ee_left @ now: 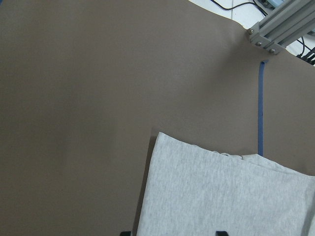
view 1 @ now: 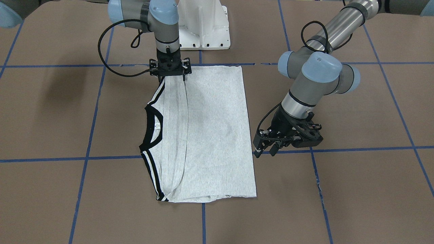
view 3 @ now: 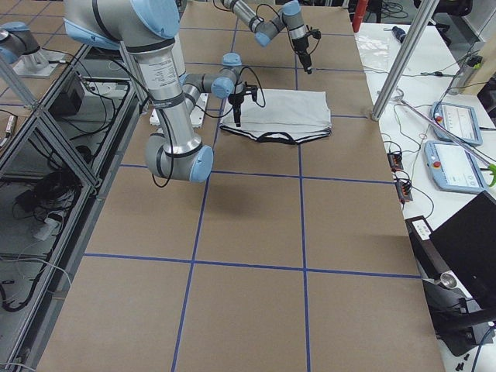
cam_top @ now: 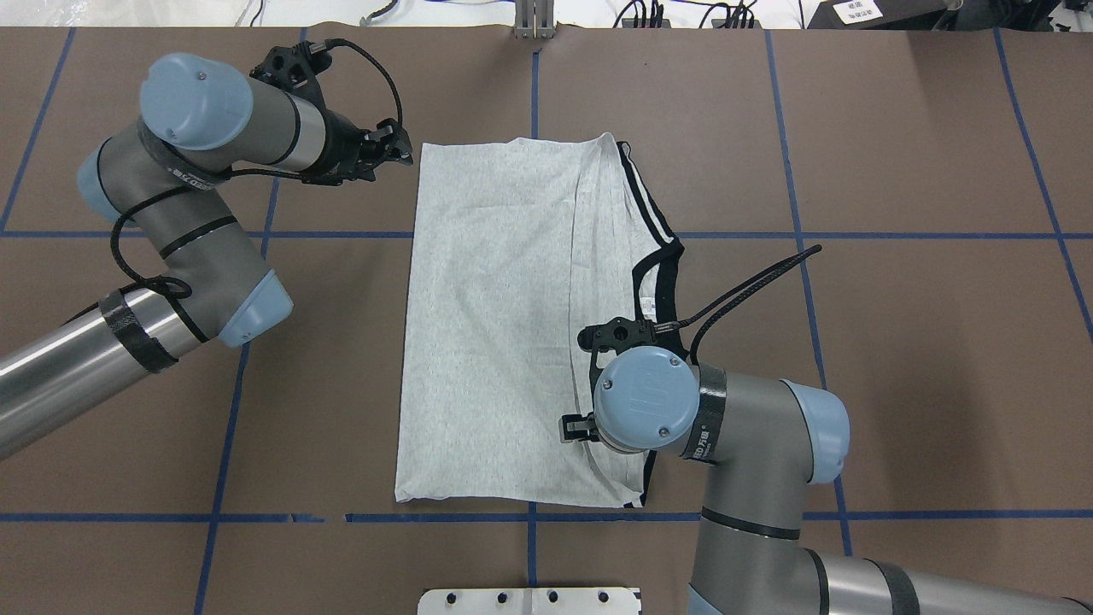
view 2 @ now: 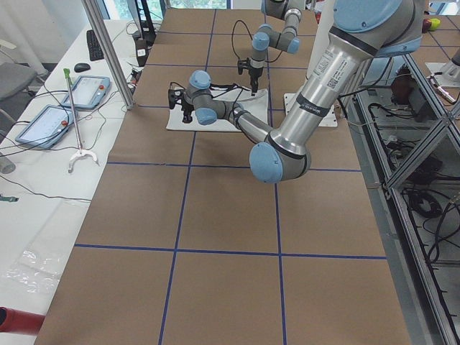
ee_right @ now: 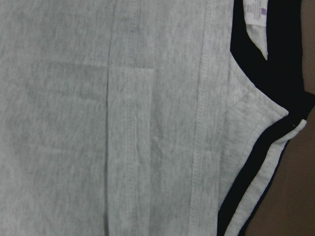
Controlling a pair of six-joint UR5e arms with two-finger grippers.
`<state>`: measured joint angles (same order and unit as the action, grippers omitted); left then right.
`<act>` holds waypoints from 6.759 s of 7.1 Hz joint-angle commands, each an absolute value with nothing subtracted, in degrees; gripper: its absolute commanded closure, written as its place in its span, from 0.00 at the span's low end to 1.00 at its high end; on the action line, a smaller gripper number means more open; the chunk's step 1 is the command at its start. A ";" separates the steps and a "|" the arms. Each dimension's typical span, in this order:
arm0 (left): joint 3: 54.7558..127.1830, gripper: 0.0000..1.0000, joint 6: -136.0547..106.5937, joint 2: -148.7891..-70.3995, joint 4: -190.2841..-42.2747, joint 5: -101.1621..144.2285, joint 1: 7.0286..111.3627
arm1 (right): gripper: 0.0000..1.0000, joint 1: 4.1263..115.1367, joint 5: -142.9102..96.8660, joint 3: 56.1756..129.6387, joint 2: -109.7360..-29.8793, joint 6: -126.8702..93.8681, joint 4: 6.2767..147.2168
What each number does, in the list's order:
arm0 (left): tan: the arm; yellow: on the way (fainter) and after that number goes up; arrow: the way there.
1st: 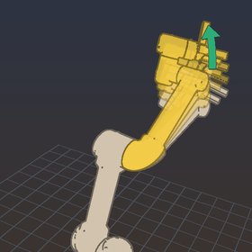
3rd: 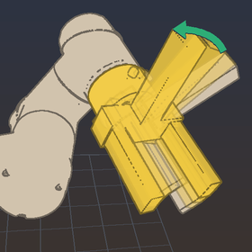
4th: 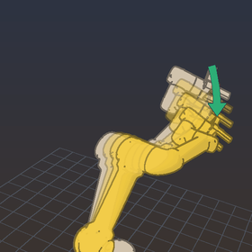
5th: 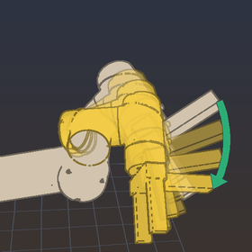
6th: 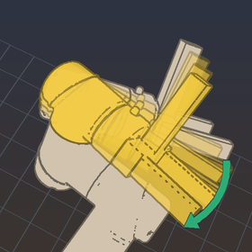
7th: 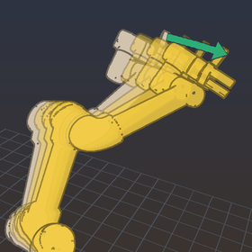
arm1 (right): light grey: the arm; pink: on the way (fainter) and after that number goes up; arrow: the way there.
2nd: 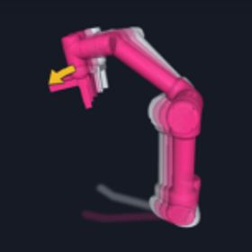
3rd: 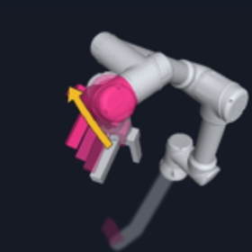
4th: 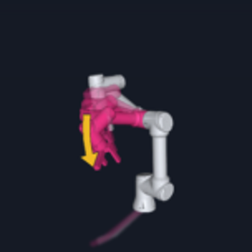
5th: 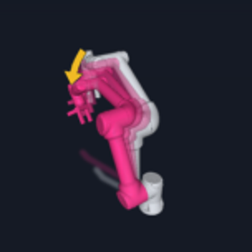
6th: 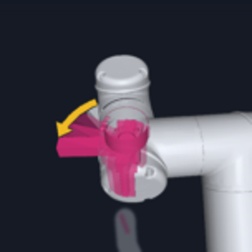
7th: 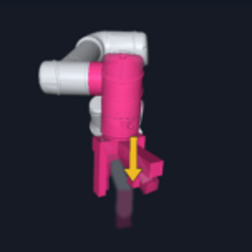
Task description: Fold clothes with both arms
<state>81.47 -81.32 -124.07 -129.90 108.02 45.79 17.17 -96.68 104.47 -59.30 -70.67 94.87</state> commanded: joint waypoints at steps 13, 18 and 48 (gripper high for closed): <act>84.45 0.36 -81.47 -122.18 -129.29 109.69 46.41 | 0.00 22.49 -96.50 107.70 -59.46 -55.63 103.18; 87.10 0.36 -81.47 -121.38 -126.56 109.69 46.23 | 0.00 24.95 -96.06 88.51 -49.05 -57.40 92.81; 89.82 0.35 -83.06 -121.46 -123.49 109.42 45.88 | 0.00 8.62 -82.44 110.57 -66.96 -120.58 83.14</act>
